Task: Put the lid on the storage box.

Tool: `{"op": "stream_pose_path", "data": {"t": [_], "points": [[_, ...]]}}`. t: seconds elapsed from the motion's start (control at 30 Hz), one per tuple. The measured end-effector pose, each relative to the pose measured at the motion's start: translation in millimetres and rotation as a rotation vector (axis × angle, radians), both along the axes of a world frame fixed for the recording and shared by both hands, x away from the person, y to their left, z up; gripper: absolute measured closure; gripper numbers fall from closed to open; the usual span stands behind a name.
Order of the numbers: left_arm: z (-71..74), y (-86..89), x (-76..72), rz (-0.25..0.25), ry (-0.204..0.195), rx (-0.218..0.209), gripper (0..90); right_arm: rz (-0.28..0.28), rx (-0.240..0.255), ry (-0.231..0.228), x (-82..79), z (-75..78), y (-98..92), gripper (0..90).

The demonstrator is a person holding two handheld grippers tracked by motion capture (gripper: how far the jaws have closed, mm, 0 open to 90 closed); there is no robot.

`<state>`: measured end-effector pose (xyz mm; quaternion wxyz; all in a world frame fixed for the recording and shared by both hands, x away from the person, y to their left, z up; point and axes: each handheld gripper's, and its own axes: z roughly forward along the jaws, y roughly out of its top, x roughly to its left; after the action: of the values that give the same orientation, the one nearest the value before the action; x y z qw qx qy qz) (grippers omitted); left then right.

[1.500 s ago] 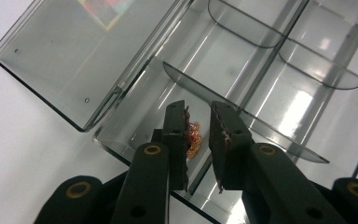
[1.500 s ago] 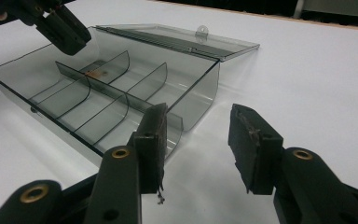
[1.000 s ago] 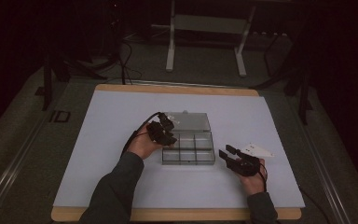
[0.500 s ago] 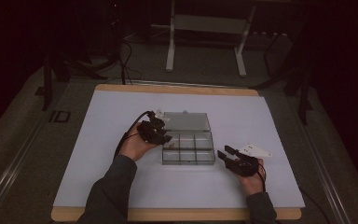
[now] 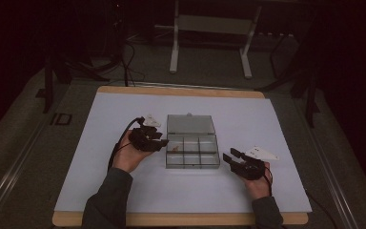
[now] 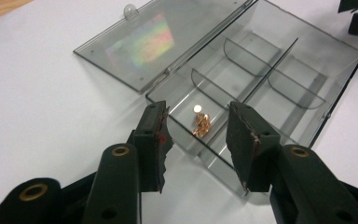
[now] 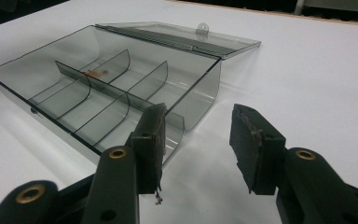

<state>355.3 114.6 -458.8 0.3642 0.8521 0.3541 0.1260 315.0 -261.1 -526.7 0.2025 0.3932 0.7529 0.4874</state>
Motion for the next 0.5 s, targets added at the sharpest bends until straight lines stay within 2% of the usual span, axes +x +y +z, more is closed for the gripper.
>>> {"op": "stream_pose_path", "data": {"t": [0.13, 0.3, 0.5], "points": [[-2.9, 3.6, -6.6, 0.004, -0.010, -0.002, 58.6, -0.001, 0.000, 0.011, 0.6, 0.0, -0.1, 54.8], [-10.4, 4.6, -11.2, 0.017, 0.004, -0.030, 57.8, 0.019, -0.004, 0.038, 1.9, 1.3, 3.9, 54.4], [-16.3, 4.2, -18.0, 0.023, 0.007, -0.044, 56.3, 0.035, -0.017, 0.043, 7.9, 7.8, 11.2, 53.2]]}}
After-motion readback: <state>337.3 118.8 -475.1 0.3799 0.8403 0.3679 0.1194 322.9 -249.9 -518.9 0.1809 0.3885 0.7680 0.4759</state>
